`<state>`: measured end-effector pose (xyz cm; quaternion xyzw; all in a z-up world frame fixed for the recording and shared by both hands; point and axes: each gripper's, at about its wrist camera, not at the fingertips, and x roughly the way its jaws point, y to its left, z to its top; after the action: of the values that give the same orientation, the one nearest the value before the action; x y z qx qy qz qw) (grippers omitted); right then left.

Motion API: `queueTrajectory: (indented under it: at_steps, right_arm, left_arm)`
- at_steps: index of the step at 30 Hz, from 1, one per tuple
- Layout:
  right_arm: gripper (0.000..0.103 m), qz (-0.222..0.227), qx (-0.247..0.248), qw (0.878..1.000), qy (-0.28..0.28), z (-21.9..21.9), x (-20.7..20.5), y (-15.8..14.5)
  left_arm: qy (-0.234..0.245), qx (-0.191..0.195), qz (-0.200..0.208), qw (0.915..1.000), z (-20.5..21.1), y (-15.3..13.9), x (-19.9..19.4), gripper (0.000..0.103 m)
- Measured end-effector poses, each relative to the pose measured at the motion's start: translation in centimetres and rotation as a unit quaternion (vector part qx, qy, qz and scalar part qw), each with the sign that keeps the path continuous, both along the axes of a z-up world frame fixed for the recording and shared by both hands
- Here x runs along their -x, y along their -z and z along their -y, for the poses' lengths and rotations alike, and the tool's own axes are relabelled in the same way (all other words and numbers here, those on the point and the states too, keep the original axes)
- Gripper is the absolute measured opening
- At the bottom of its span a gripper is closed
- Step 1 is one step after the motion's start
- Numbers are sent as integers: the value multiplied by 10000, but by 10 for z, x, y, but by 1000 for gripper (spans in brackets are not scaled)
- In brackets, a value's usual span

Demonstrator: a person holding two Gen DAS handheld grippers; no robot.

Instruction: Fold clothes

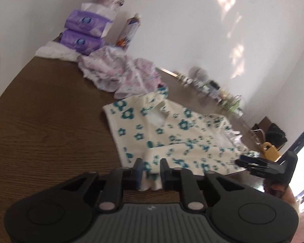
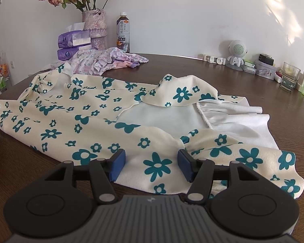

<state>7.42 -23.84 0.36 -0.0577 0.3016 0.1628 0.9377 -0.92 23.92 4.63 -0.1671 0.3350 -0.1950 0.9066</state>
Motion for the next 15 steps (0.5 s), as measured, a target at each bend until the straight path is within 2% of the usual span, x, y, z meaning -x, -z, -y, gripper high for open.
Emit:
queueTrajectory:
  at_steps: [2,5,7,8,9,11,13,15]
  right_arm:
    - [59,0,5,10000,-3,0,0,0]
    - [59,0,13,10000,-2,0,0,0]
    - [59,9,21,10000,-3,-1,0,-1]
    - [59,13,25,10000,-3,-1,0,-1]
    - [60,17,29,10000,-3,-1,1,-1]
    - [60,18,32,10000,-5,-1,0,-1]
    - [60,16,33,10000,-11,-1,1,0]
    - [60,9,20,10000,-17,-1,1,0]
  left_arm:
    - [-5,-487,40,9988,11,-3,5,30]
    - [14,-1322,-51,9912,30,5,1,28]
    - [55,-1607,-4,9870,38,12,-4,28]
    - [70,-1682,74,9857,40,13,-6,24]
    - [83,-1746,155,9845,43,14,-7,6]
    - [104,-1823,363,9825,48,12,-5,4]
    - [29,-2146,585,9749,56,7,2,3]
    - [-113,-2612,717,9626,62,4,9,3]
